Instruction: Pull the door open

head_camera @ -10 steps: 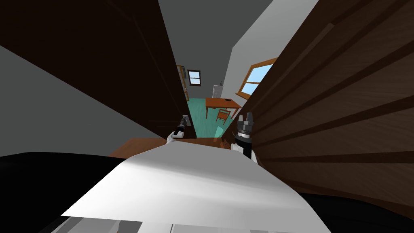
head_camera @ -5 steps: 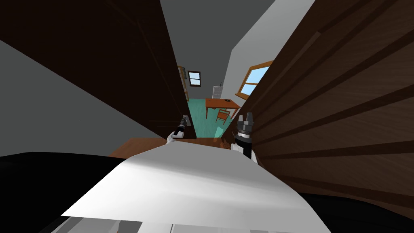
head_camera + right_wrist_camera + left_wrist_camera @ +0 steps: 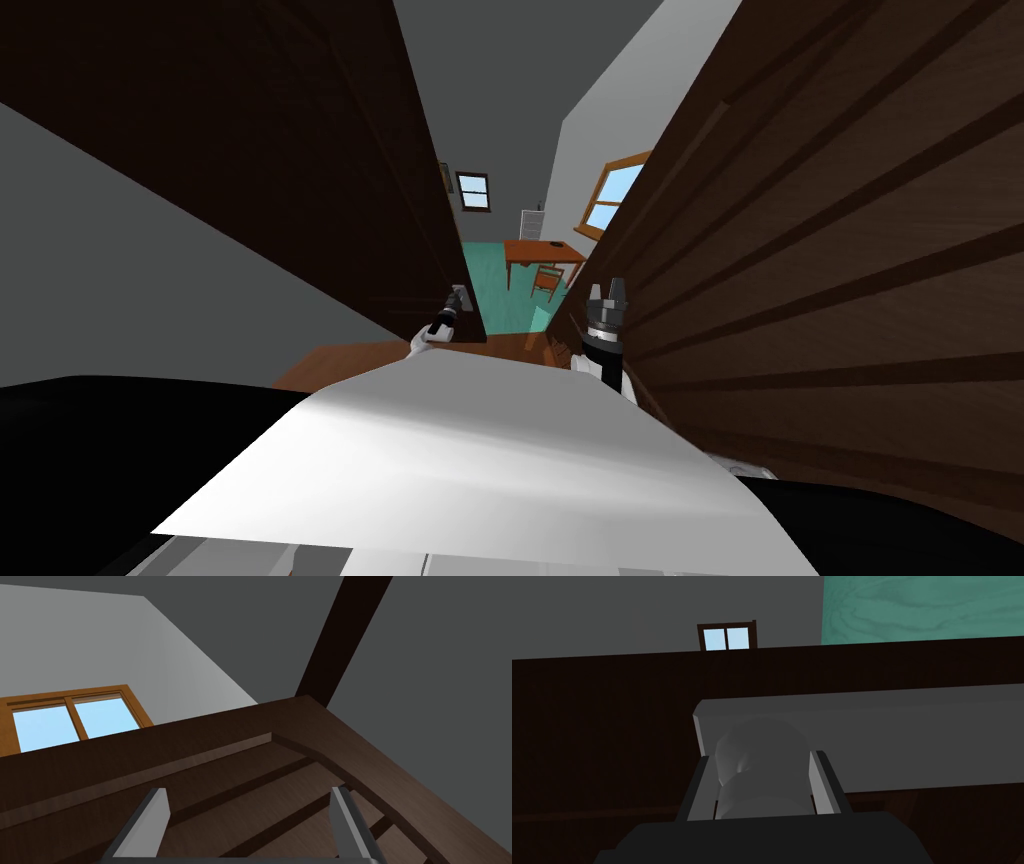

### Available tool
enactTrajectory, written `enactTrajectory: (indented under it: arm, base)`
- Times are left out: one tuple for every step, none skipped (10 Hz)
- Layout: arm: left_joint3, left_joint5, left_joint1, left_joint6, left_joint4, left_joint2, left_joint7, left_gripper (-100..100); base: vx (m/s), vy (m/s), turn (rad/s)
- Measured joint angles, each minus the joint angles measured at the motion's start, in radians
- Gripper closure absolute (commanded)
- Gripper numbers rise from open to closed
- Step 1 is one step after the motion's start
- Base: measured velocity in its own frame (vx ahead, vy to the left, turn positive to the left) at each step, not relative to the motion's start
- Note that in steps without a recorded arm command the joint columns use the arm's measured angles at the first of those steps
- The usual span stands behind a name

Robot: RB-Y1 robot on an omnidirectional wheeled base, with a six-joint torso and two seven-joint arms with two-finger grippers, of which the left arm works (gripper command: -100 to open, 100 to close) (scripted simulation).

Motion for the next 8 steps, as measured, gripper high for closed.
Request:
enactTrajectory:
  arm:
    - [-0.011,0.0,0.007,-0.001,-0.004,0.008,0.009,100]
    - [-0.023,0.002,0.014,-0.005,-0.005,0.02,0.021,100]
    - [-0.036,0.003,0.02,-0.009,-0.008,0.031,0.032,100]
    - [-0.046,0.003,0.024,-0.011,-0.011,0.04,0.042,100]
    - [-0.057,0.004,0.027,-0.015,-0.014,0.049,0.052,100]
    - [-0.063,0.005,0.03,-0.019,-0.018,0.058,0.059,100]
    - [-0.066,0.004,0.032,-0.018,-0.016,0.057,0.06,100]
    - [-0.074,0.006,0.042,-0.023,-0.023,0.069,0.067,100]
  base:
    - [-0.236,0.097,-0.177]
    - [-0.233,0.096,-0.161]
    - [-0.216,0.094,-0.125]
    - [-0.221,0.093,-0.122]
    - [-0.223,0.049,-0.115]
    - [-0.097,0.011,-0.029]
    - [-0.145,0.045,-0.108]
    - [-0.246,0.114,-0.162]
